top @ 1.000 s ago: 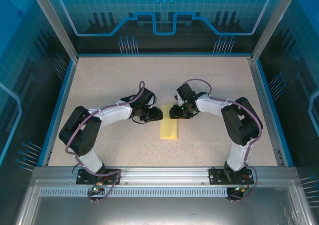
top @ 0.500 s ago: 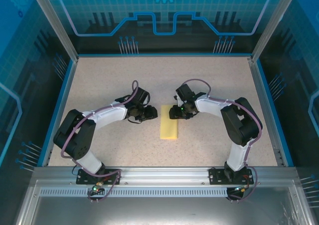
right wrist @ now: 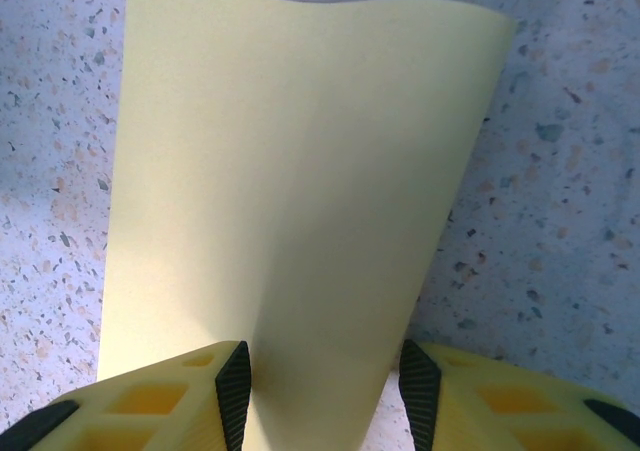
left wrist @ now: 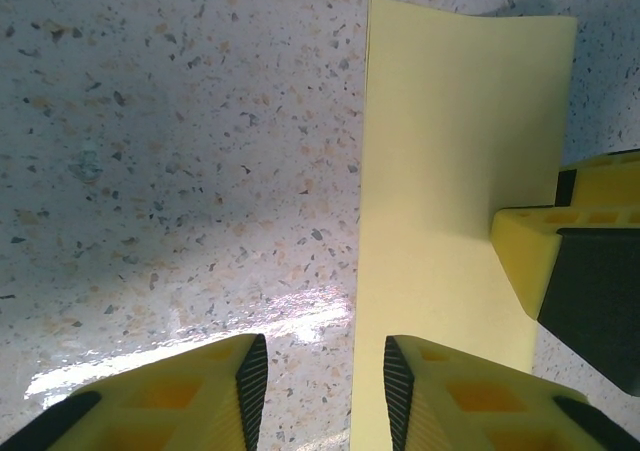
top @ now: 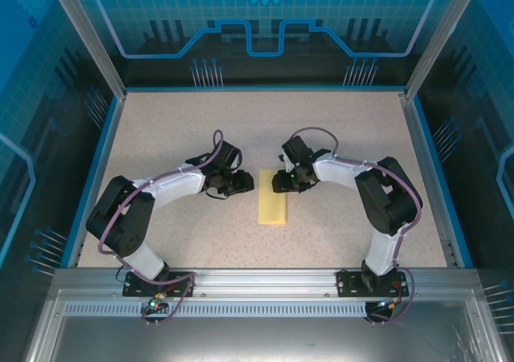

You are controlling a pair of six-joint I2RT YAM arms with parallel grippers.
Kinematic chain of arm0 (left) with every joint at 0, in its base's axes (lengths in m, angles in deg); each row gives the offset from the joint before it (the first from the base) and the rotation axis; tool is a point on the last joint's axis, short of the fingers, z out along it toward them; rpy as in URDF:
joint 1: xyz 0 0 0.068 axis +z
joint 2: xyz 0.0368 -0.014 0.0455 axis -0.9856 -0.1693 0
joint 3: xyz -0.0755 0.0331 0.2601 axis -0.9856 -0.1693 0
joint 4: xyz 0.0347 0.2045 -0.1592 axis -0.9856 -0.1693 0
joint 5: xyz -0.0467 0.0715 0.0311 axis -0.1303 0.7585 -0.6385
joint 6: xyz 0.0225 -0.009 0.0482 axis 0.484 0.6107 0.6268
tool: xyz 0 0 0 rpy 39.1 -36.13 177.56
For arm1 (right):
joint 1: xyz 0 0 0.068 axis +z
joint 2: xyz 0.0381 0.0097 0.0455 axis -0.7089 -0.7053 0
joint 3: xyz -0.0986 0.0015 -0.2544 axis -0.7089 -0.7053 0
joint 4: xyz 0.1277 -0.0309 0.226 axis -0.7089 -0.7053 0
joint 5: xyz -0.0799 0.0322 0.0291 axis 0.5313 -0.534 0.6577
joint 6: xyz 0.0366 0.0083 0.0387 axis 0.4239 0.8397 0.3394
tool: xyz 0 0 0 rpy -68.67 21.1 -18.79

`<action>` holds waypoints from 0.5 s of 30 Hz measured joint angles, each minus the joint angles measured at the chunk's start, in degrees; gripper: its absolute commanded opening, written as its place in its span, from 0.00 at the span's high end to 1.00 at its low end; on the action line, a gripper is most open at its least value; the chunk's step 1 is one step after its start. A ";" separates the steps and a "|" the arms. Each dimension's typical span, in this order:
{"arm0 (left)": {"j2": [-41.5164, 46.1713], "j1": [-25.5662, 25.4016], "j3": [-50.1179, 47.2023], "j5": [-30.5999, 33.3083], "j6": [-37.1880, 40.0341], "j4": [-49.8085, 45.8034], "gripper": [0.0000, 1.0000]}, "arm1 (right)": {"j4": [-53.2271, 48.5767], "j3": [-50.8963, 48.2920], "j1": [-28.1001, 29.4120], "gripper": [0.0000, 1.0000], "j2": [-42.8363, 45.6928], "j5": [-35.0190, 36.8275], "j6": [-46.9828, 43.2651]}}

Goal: Fold a paper plane with a square sheet of paper (pick it up from the middle)
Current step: Hold the square sheet of paper at the center of the table.

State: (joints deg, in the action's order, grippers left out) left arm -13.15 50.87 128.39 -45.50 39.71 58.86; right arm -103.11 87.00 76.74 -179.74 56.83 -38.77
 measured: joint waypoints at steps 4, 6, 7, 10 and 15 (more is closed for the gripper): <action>-0.02 0.00 0.00 -0.57 -0.04 0.24 0.61 | -0.17 0.13 0.11 0.52 0.00 0.09 -0.11; -0.02 0.00 0.00 -1.03 -0.09 0.52 0.61 | -0.17 0.13 0.26 0.52 0.00 0.31 -0.11; -0.02 0.00 0.00 -1.40 -0.22 0.68 0.61 | -0.17 0.15 0.28 0.52 0.00 0.42 -0.13; -0.13 0.00 0.00 -2.10 -0.59 1.16 0.61 | -0.17 0.15 0.31 0.52 0.00 0.44 -0.13; -0.87 -0.02 0.00 -3.41 -1.40 2.45 0.61 | -0.26 0.20 0.31 0.53 0.00 0.46 -0.13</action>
State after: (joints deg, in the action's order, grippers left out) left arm -14.03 50.85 128.39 -48.91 38.31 61.31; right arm -103.37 87.19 77.05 -179.74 57.29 -38.90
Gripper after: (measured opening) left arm 0.389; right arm 0.474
